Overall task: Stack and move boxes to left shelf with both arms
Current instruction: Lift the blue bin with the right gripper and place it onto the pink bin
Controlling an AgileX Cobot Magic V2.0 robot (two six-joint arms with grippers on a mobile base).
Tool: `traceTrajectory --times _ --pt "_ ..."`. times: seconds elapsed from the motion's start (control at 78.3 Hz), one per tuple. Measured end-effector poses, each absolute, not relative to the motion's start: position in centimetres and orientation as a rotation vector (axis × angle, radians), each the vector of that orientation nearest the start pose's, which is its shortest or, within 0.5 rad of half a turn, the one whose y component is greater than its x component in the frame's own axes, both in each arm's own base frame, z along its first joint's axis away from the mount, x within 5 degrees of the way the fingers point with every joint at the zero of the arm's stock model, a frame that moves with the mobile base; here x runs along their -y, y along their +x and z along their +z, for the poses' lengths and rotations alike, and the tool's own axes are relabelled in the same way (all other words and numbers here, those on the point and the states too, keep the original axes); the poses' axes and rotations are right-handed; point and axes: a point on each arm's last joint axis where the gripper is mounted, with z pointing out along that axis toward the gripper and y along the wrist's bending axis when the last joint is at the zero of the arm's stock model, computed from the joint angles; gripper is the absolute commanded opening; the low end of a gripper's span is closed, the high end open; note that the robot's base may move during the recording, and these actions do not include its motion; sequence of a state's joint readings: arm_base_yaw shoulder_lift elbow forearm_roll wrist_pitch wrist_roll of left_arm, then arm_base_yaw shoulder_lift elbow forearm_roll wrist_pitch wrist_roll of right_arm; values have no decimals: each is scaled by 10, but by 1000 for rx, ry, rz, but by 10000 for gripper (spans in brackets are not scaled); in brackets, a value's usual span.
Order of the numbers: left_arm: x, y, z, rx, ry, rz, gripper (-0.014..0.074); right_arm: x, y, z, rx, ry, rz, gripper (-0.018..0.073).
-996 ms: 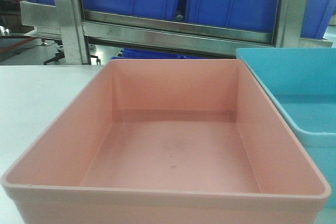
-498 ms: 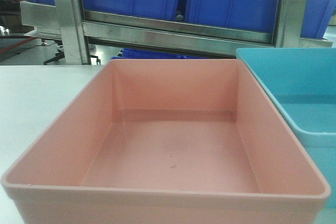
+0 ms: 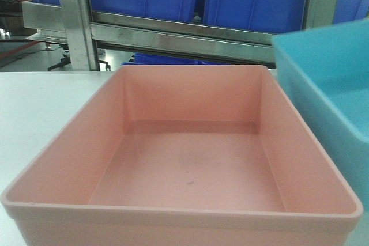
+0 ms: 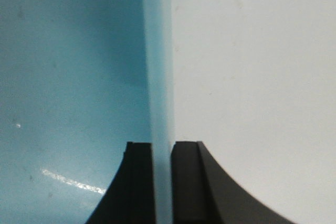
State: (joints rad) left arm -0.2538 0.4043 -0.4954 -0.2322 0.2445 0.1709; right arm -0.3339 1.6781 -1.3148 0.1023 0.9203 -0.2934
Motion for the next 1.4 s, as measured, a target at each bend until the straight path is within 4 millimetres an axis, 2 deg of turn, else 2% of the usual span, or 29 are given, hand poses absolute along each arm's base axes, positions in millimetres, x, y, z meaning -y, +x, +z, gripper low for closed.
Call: traceTrajectory --times 0.14,0.319,0.472,0.549,0.779,0.958,1.085,1.213,1.404 --pt "27 85 330 -1625 206 -282 322 109 318 315 -2634 166 -29 57" --pt "27 85 330 -1625 206 -282 322 97 301 357 -2513 262 52 57" --pt "27 85 330 -1625 206 -282 322 66 285 377 -2487 338 174 55" --pt "27 85 330 -1625 206 -282 322 43 279 384 -2501 346 247 55" --pt "27 85 330 -1625 206 -282 322 -31 270 382 -2626 289 403 55" --pt "27 85 330 -1625 206 -282 322 -82 259 361 -2713 265 416 55" --pt "27 85 330 -1625 206 -282 322 -105 250 347 -2748 257 391 55" --pt "27 85 330 -1625 206 -282 322 -122 243 342 -2758 224 345 55" --pt "27 85 330 -1625 206 -282 322 -139 246 332 -2768 210 347 55"
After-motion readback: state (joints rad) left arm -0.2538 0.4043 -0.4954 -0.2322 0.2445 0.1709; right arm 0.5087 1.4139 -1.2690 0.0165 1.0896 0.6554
